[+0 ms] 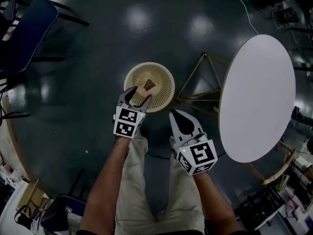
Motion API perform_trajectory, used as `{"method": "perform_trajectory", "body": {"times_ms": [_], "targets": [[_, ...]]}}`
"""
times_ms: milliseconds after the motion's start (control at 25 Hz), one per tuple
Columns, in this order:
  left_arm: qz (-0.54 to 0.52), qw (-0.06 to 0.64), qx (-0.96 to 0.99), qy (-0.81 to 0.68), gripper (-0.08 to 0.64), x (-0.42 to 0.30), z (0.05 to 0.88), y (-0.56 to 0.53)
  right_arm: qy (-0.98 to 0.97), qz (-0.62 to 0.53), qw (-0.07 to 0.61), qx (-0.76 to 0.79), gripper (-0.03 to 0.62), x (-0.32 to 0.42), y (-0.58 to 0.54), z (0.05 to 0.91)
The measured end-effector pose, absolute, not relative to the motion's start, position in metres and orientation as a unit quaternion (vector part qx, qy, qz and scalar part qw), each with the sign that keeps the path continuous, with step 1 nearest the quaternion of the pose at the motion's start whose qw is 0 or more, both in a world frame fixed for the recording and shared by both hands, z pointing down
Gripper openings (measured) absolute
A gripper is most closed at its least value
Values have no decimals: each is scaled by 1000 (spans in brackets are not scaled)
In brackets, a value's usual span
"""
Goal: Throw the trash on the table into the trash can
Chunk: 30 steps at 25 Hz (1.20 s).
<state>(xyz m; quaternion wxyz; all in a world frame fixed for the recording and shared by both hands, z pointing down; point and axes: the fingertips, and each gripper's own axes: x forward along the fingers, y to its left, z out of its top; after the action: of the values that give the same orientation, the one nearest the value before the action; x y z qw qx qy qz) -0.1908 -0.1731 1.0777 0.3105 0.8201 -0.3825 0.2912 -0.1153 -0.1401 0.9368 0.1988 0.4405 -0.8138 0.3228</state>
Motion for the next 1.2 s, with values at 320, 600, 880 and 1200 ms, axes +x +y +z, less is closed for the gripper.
{"method": "perform_trajectory", "body": {"times_ms": [320, 600, 880, 1200], "targets": [[293, 321, 820, -372, 259, -187, 1081, -167, -813, 322, 202, 442, 18, -109, -143, 941], [300, 311, 827, -360, 259, -181, 1050, -161, -821, 311, 195, 437, 18, -113, -144, 911], [293, 296, 837, -354, 250, -180, 1000, -151, -827, 304, 189, 434, 18, -118, -137, 876], [286, 285, 847, -345, 144, -174, 926, -140, -830, 295, 189, 434, 18, -107, -131, 819]]}}
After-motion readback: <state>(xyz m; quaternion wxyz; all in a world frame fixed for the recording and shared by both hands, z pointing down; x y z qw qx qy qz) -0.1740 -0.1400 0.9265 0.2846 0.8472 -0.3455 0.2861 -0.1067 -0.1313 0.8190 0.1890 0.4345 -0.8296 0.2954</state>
